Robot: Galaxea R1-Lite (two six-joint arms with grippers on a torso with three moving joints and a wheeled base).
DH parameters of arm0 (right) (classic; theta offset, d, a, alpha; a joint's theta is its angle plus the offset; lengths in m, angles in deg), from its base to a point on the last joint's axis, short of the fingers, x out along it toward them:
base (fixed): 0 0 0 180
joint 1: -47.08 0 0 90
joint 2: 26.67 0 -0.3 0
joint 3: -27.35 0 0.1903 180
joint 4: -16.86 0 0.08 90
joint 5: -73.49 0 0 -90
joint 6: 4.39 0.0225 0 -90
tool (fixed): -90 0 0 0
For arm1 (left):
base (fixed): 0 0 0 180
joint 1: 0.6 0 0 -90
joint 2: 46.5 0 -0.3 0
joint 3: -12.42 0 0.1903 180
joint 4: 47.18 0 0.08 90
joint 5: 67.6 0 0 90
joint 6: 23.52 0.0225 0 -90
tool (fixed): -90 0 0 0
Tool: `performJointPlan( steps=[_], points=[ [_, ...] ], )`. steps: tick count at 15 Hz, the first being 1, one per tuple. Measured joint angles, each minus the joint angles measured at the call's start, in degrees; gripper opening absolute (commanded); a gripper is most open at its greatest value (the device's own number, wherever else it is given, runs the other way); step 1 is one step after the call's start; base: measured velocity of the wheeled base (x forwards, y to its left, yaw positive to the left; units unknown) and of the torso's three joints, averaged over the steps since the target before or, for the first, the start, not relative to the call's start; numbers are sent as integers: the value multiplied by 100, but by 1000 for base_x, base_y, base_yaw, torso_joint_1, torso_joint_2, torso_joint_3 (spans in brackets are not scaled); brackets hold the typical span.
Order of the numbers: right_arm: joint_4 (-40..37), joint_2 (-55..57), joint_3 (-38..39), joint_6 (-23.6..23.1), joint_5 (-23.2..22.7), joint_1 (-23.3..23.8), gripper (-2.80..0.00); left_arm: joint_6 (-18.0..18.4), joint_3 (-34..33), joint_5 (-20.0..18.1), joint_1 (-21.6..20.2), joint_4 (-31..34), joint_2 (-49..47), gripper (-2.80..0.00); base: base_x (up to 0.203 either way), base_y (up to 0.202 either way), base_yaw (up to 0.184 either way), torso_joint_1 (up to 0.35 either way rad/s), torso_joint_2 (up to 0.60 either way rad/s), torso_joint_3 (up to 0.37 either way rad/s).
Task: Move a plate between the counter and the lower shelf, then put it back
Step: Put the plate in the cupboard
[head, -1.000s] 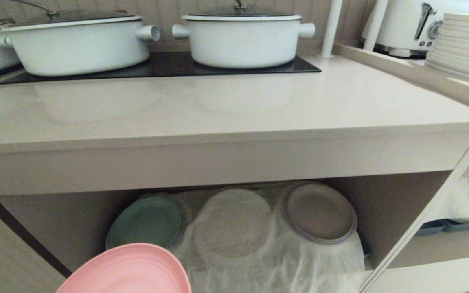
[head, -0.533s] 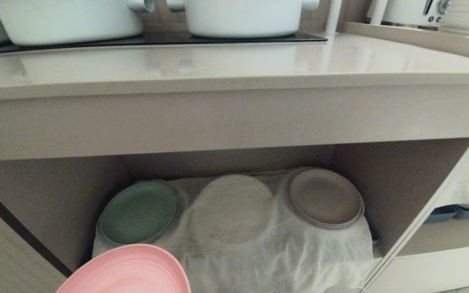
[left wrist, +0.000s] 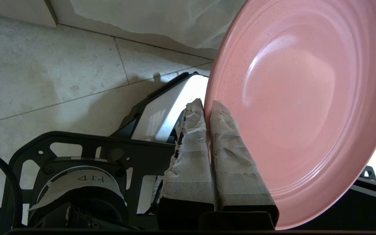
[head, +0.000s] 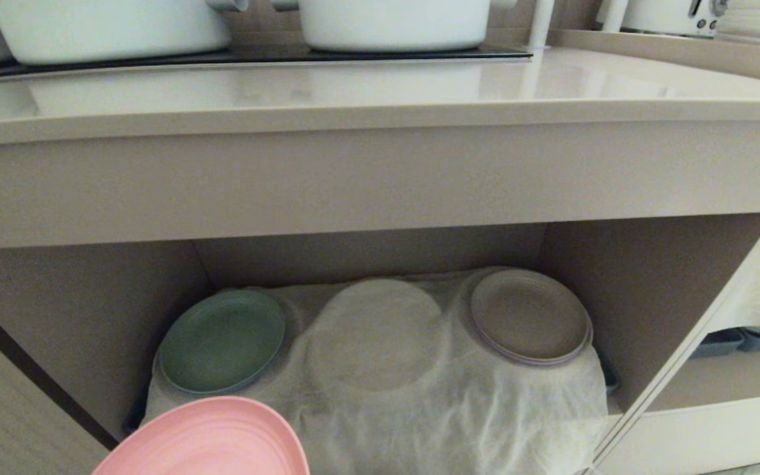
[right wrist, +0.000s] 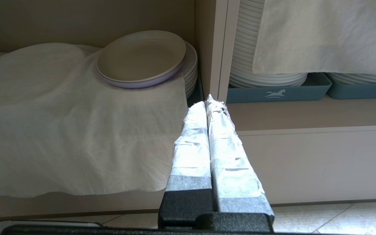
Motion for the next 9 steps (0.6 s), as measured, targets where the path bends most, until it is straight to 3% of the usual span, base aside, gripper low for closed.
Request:
performJointPlan(
  steps=[4,9],
  points=[
    [2,0,0,-2,2,0,-280,1,22,-2,0,-51,-37,-280,0,0,0,0,0,0],
    [0,0,0,0,1,0,-280,1,33,0,69,-603,-369,-280,0,0,0,0,0,0]
  ],
)
